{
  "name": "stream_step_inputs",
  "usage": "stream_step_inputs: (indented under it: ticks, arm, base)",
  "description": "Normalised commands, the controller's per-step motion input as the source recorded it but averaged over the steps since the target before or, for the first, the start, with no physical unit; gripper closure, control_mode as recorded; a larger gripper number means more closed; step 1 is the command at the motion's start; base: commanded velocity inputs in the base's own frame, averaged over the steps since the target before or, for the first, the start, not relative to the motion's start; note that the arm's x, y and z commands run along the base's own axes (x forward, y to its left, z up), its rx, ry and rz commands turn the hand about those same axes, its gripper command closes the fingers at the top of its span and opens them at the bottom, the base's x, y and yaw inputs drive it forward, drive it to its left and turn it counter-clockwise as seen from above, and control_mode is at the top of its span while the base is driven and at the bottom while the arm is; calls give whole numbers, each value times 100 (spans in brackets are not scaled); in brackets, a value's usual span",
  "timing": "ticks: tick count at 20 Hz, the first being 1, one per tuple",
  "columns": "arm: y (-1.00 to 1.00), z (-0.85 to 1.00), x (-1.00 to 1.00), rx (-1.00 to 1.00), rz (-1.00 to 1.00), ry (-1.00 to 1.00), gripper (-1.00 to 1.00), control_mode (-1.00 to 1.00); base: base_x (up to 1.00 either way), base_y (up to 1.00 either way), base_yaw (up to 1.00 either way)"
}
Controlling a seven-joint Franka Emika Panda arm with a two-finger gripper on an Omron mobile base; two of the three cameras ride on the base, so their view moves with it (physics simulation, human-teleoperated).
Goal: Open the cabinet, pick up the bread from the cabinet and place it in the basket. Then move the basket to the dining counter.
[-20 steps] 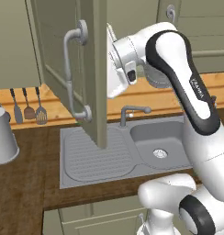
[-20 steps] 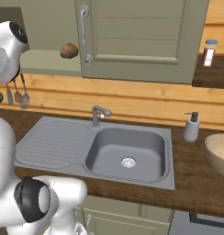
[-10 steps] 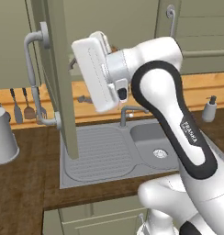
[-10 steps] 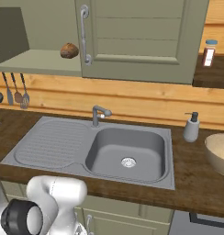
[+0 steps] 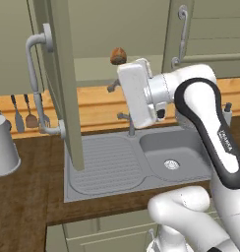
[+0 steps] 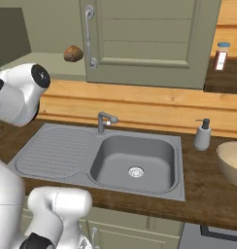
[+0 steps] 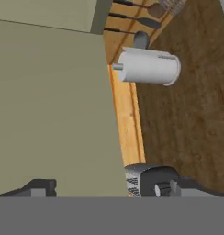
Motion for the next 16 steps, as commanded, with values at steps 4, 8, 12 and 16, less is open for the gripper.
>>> stream_step_inputs:
  ticks: [4, 8, 12, 16]
  arm:
    - [-41, -67, 0, -26, 3, -1, -100, -100]
    - [-18, -28, 0, -48, 11, -21, -100, -100]
    - [-3, -36, 2, -77, 8, -8, -100, -100]
    - [-25, -11, 10, -80, 0, 3, -100, -100]
  base:
    - [0, 0, 0]
    - [0, 0, 0]
    - [0, 0, 0]
    - [0, 0, 0]
